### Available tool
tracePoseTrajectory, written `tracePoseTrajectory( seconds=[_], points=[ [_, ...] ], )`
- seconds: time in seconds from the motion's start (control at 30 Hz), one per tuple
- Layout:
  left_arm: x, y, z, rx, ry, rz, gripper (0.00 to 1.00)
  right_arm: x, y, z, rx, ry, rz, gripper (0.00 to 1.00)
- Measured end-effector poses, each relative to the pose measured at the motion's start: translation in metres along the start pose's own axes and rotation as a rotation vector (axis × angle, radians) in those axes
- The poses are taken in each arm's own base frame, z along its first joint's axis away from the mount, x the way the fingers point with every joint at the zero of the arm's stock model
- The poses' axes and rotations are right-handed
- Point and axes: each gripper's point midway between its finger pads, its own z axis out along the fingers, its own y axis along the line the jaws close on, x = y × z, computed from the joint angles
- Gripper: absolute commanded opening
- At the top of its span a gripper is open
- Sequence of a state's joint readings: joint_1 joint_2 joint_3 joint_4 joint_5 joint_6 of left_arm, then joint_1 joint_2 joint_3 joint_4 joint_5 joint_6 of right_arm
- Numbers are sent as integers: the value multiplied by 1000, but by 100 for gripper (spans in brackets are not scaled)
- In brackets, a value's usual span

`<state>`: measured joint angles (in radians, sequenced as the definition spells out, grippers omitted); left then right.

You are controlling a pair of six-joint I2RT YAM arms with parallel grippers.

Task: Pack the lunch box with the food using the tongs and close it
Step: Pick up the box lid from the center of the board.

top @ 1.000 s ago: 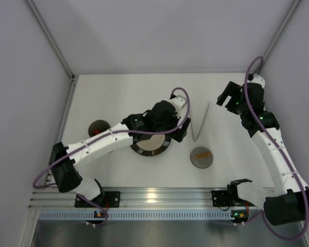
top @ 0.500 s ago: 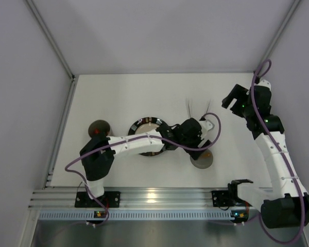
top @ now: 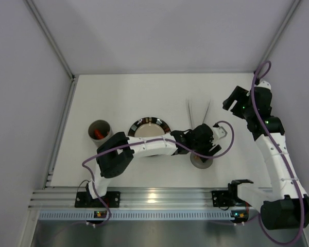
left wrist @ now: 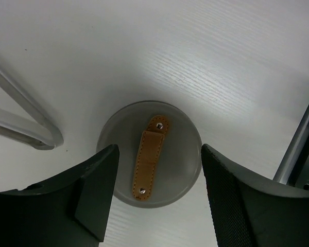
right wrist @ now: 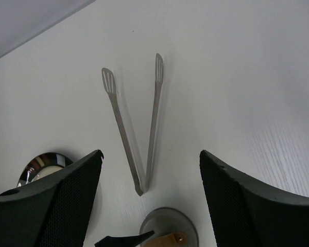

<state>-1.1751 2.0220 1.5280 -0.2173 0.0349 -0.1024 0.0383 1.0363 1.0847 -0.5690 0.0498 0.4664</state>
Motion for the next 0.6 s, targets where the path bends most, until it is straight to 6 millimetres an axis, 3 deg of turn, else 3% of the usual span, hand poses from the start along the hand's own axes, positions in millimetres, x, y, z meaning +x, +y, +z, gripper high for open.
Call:
tracePoseTrajectory(
  seconds=[0.27,0.6],
  points=[
    [18,-4,21,-23,45,44,55,6,-4,0,8,10,-4,74],
    [22,5,24,-75,51,51,51,12,-5,1,-2,27,-10,73]
  ],
)
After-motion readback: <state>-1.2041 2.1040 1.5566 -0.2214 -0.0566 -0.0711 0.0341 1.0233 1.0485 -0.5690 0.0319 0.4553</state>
